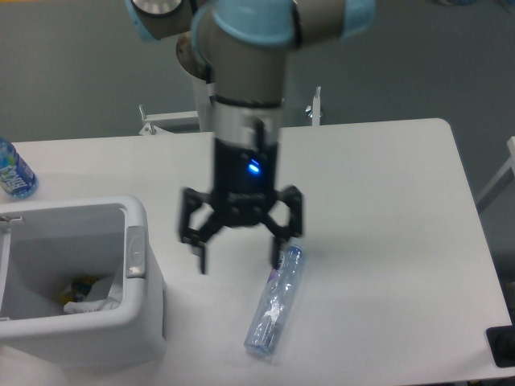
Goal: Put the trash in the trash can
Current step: 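Move the open gripper over the clear plastic bottle and lower it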
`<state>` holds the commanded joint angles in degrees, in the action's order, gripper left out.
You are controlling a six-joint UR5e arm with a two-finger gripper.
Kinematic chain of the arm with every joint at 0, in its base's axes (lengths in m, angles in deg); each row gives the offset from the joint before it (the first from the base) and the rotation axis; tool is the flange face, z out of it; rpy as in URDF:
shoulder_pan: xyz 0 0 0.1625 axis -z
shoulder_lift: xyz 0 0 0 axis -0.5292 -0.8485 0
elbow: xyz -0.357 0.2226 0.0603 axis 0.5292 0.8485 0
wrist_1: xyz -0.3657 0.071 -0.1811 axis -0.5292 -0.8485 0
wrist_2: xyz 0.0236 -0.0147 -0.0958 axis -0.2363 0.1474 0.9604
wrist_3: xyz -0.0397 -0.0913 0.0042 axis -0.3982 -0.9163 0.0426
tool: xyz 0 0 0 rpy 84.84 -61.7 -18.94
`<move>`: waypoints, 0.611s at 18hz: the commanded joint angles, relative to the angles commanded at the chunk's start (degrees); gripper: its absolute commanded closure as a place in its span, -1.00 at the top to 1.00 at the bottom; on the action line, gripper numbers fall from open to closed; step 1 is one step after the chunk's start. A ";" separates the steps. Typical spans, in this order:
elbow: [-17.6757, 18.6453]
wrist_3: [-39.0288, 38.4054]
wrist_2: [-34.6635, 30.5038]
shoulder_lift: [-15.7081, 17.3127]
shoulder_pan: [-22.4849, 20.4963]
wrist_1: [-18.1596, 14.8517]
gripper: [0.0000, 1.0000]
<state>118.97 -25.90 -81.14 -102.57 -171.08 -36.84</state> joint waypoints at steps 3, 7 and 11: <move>0.18 7.84 -1.05 -2.99 -0.53 -0.17 1.00; 1.23 14.35 -2.54 -7.30 -0.97 -0.18 1.00; 1.94 16.91 -5.44 -11.16 -0.80 0.09 1.00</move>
<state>120.91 -8.99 -86.58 -113.73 -171.87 -36.75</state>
